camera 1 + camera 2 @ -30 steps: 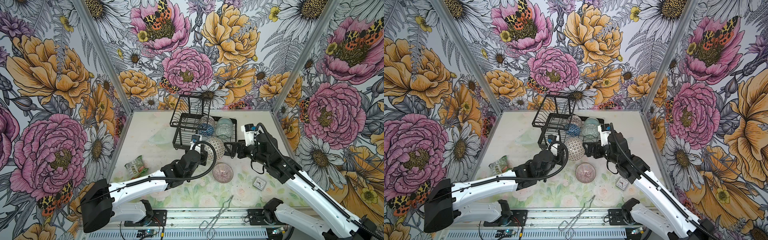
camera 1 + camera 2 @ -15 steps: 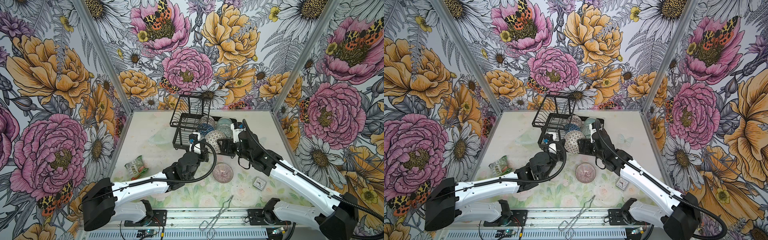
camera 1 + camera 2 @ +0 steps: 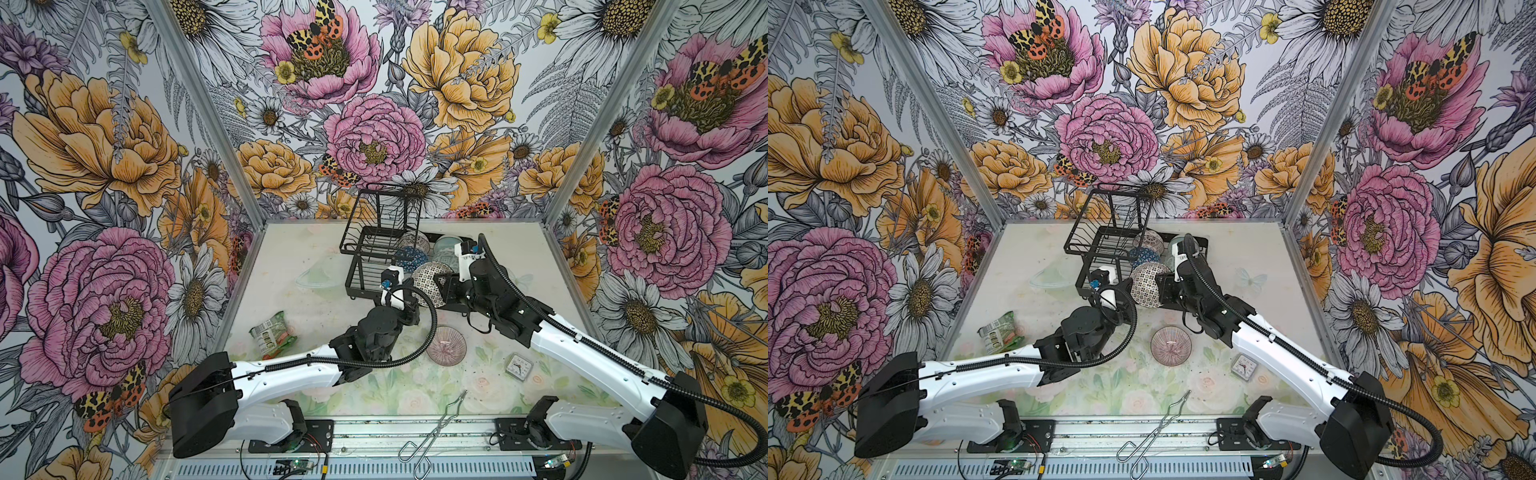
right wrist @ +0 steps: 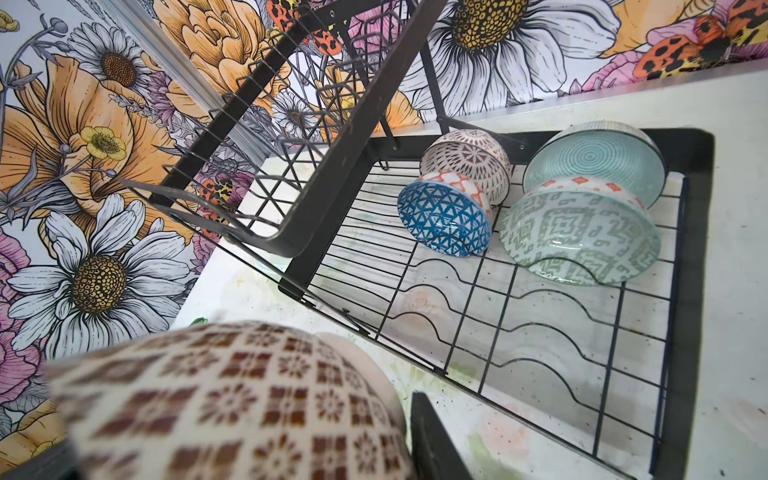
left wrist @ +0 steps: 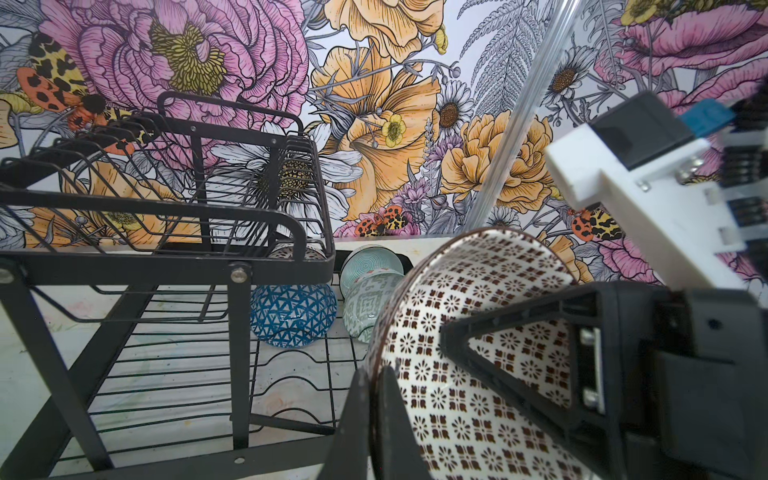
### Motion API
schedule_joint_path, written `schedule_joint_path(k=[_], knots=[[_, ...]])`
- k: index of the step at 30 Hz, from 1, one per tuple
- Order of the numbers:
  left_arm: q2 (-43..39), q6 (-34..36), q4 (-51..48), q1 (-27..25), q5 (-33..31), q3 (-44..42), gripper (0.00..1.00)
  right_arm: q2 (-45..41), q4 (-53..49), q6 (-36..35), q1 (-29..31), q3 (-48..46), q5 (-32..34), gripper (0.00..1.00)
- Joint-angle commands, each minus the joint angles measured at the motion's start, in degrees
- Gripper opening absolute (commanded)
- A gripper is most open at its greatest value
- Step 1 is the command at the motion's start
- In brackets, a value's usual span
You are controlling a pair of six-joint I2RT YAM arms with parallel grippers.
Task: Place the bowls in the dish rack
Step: 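Carry the brown-patterned bowl with right gripper toward the rack while left gripper releases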
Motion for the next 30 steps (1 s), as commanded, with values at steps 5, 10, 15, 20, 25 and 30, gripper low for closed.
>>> schedule_joint_path(k=[5,10,15,20,25,30], knots=[[-2.3,-1.8,0.2,0.8,2.7,1.2,0.00,0.1,0.9,-0.6,0.0,2.2,1.2,0.09],[-4.7,-1.6,-6.6,1.2,4.3,2.2,0.00,-0.1,0.9,-2.2,0.0,2.6,2.4,0.00],[-8.8,-3.2,-17.2,2.4,6.7,3.2,0.51,1.1,0.5,-6.3,-0.1,4.2,5.6,0.00],[-12.4,-3.5,-34.0,4.3,9.7,7.6,0.99,2.0,0.7,-15.5,0.0,5.0,11.1,0.00],[-14.6,-2.2,-43.2,7.9,14.8,9.1,0.99,1.9,5.8,-29.0,-0.1,2.5,16.4,0.00],[-16.3,-1.1,-45.6,11.4,17.7,8.0,0.99,0.9,24.8,-44.4,0.1,-6.5,19.5,0.00]])
